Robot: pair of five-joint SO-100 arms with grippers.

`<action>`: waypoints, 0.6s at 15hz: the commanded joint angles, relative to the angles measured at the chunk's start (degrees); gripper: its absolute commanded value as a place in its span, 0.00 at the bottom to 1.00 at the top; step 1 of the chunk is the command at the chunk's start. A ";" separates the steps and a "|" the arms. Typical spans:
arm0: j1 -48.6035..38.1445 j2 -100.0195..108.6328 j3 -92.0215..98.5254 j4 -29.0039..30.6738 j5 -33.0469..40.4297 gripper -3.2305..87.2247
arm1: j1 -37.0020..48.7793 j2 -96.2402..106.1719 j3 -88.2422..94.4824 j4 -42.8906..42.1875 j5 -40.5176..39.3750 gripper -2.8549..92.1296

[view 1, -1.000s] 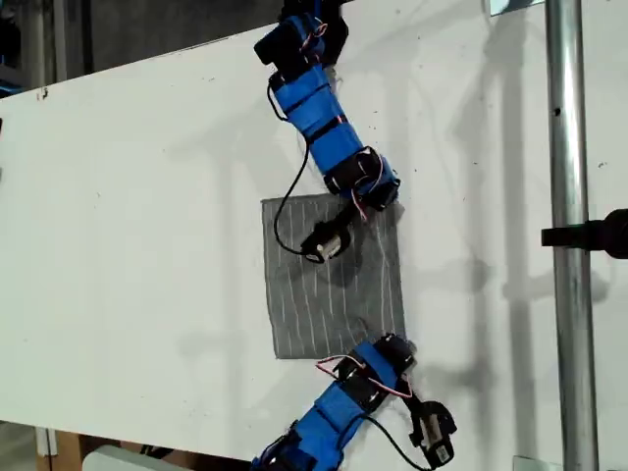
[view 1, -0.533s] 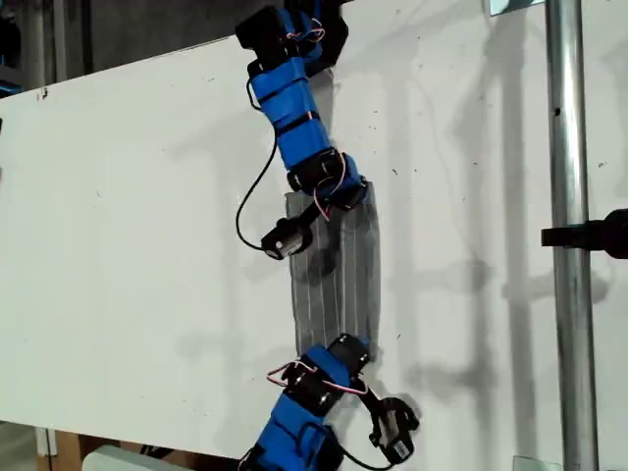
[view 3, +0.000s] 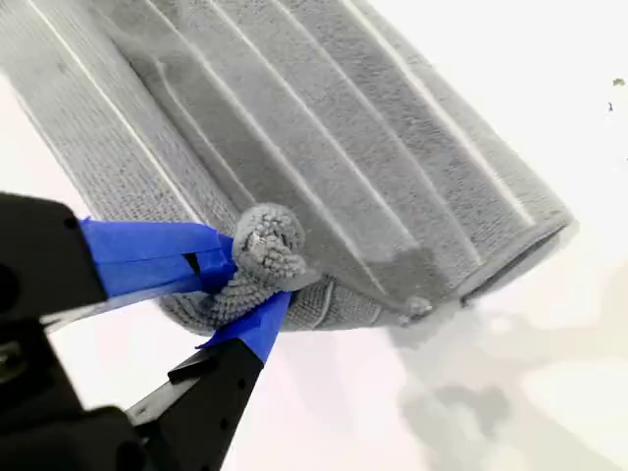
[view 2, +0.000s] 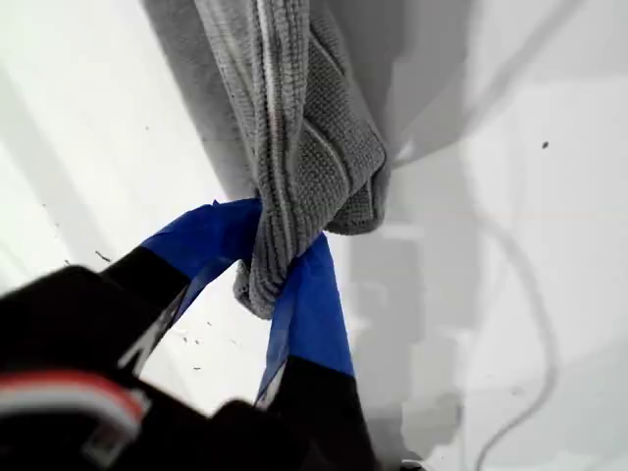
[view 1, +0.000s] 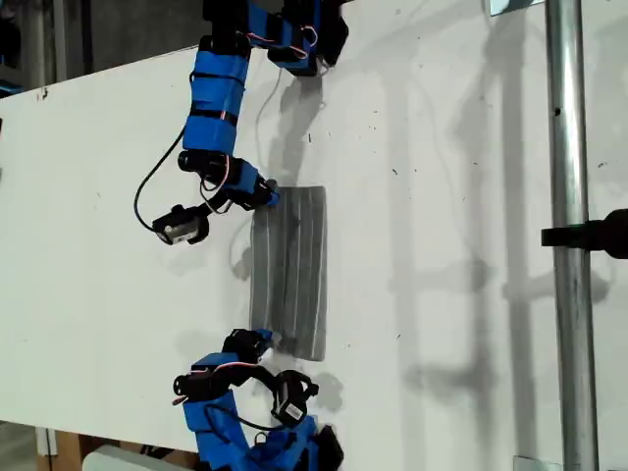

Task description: Grasp corners of a towel and fold twice.

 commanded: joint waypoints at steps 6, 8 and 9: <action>14.33 6.94 23.73 -18.46 -17.58 0.07 | -8.53 -6.33 11.43 -12.04 7.03 0.03; 11.60 6.94 30.06 -22.50 -18.81 0.09 | -7.21 -10.02 10.81 -13.27 6.59 0.03; 10.81 6.94 31.73 -22.85 -19.25 0.11 | -6.94 -10.63 10.90 -13.36 6.86 0.03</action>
